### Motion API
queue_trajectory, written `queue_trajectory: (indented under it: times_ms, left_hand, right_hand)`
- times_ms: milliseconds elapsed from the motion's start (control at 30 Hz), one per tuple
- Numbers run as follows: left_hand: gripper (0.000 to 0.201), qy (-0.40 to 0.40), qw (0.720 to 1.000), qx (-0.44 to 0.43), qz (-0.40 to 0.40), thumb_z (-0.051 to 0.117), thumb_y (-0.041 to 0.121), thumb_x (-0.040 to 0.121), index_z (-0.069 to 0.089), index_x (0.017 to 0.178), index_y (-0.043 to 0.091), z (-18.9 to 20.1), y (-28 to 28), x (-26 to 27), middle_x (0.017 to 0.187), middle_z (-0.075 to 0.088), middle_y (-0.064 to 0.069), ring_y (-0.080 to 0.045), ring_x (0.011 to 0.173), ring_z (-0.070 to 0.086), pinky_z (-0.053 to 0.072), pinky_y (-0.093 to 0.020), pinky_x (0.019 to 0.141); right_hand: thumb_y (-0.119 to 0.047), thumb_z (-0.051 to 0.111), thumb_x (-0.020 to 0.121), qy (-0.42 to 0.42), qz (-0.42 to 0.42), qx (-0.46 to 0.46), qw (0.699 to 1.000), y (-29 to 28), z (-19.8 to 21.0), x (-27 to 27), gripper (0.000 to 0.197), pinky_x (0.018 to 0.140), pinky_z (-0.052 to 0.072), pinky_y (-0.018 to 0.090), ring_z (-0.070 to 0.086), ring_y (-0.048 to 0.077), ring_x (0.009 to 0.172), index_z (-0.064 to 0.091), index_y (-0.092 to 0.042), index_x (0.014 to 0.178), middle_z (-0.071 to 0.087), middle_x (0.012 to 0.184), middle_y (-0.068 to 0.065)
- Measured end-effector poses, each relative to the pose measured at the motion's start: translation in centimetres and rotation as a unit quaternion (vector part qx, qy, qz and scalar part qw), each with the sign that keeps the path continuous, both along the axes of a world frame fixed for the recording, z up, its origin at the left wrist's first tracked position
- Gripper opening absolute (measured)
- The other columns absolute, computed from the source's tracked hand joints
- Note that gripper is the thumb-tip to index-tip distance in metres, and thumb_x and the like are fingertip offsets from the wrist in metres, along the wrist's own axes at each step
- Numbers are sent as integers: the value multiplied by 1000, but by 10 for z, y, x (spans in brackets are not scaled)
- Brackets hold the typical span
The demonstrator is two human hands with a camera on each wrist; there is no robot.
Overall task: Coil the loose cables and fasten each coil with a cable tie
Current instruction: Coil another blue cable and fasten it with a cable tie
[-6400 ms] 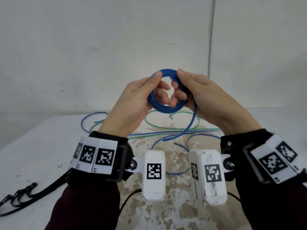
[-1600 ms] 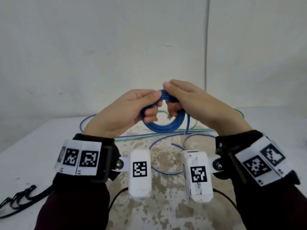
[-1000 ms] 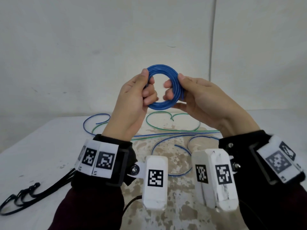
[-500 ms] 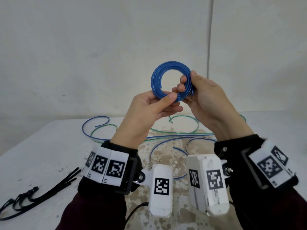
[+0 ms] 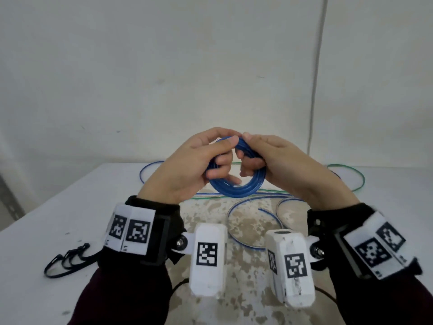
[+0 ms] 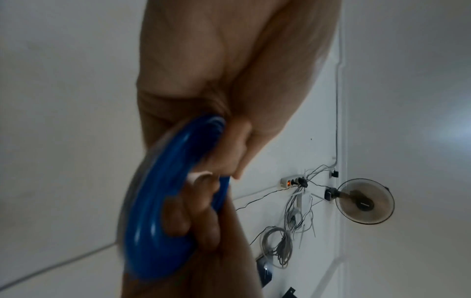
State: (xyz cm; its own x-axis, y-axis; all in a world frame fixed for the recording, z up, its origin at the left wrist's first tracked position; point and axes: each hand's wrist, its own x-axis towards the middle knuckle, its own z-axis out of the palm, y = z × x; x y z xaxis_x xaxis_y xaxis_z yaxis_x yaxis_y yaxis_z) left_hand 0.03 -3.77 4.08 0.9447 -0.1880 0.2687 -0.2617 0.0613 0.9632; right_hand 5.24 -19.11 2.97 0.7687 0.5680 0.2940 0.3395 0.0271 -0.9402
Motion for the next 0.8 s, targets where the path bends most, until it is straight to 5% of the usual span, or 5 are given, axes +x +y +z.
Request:
queue_trajectory:
  times_ms: [333,433,567,667,800]
  left_hand:
    - [17,-52,985,-32,159,44,15,99,53,108,3,-13,44,-38,51,25,7,-8,39,20,38,-21,44]
    - [39,-5,997,21,77,34,30,100,52,121,3,-16,65,-49,59,42,-1,-17,47,46,53,-33,66]
    - [54,127,975,146,110,31,52,95,53,131,17,-19,113,-53,105,68,-11,-24,103,65,45,-44,97]
    - [33,138,867,406,256,47,33,98,59,121,12,-33,148,-43,116,66,-8,-19,101,61,44,-28,86]
    - [29,242,658,677,221,62,30,89,65,112,12,-67,176,-31,116,65,-3,-21,105,58,44,-32,89]
  right_hand:
    - [-27,30,104,65,54,46,995,52,-22,-31,41,71,50,23,58,14,67,61,-11,83,60,64,-1]
    - [-27,29,105,33,18,57,998,70,-29,-39,39,63,38,20,43,18,63,51,-13,76,43,55,-6]
    - [-27,29,104,-3,-15,9,1000,84,-31,-45,39,52,34,14,38,15,59,48,-14,73,35,52,-8]
    - [-27,30,104,17,-3,3,1000,92,-29,-45,38,52,36,11,38,15,60,48,-13,74,37,51,-10]
    - [-30,30,104,33,22,4,999,106,-27,-47,39,56,37,12,42,13,59,49,-15,74,38,51,-10]
